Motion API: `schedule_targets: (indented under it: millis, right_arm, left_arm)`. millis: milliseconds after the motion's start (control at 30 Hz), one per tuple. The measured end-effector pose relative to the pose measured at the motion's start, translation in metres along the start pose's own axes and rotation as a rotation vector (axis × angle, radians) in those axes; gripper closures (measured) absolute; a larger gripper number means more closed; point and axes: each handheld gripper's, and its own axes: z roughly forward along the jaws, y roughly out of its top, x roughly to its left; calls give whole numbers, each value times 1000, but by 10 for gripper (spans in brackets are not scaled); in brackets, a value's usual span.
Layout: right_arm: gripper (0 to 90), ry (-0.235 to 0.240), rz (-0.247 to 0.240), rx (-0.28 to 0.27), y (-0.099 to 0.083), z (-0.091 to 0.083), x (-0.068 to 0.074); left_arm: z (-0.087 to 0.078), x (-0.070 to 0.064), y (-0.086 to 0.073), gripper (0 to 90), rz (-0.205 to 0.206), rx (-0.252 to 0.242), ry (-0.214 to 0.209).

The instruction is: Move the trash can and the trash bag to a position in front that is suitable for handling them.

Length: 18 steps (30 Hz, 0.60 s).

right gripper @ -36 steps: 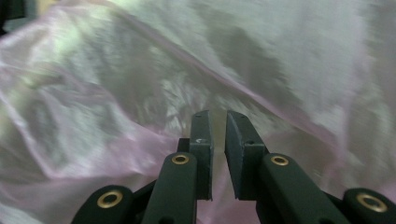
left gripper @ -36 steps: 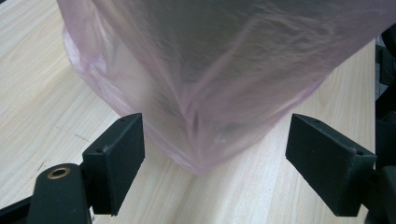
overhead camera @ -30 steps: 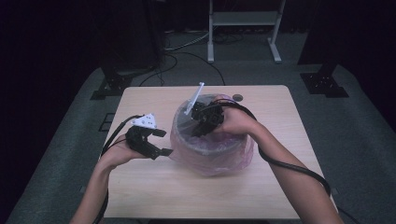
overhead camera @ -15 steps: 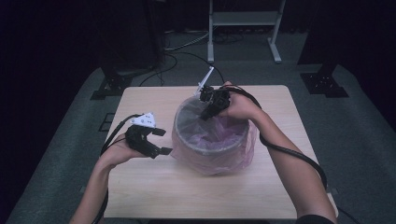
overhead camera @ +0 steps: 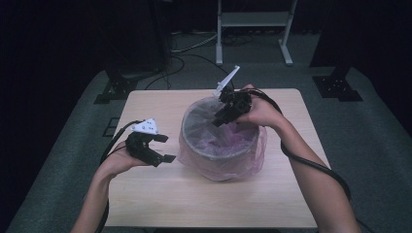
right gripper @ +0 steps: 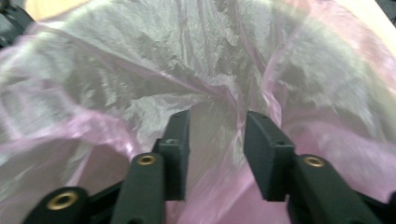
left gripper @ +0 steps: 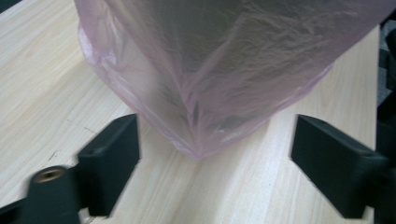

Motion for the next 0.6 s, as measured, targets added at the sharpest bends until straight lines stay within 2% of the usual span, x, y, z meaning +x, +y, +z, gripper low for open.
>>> schedule_targets:
  millis: [33,67,167,200,267,367,400,467,500,600]
  right_arm:
    - [579,0,0,0,0,0,0]
    - [535,1,4,-21,-6,-9,0]
    - [509,5,13,-42,-12,-17,-2]
    - [491,19,31,-53,-18,-24,-5]
    - [472,17,43,-62,-23,-30,-7]
    - [468,19,47,-71,-27,-34,-7]
    - [471,13,36,-67,-29,-37,-6]
    - [551,-23,24,-21,-31,-38,-5]
    - [551,-23,24,-21,-31,-38,-5]
    - [591,-53,43,26,-30,-26,-13]
  left_arm:
    - [0,0,0,120,0,0,0]
    - [2,2,0,120,-7,-5,-21]
    - [5,2,0,97,-6,5,-11]
    - [6,1,2,97,-2,5,-14]
    - [7,1,3,97,3,7,-14]
    - [7,1,4,97,2,9,-11]
    - [8,1,5,97,1,9,-10]
    - [8,2,5,97,-3,14,-7]
    - [8,2,5,97,-3,14,-7]
    - [9,4,4,97,-2,16,-7]
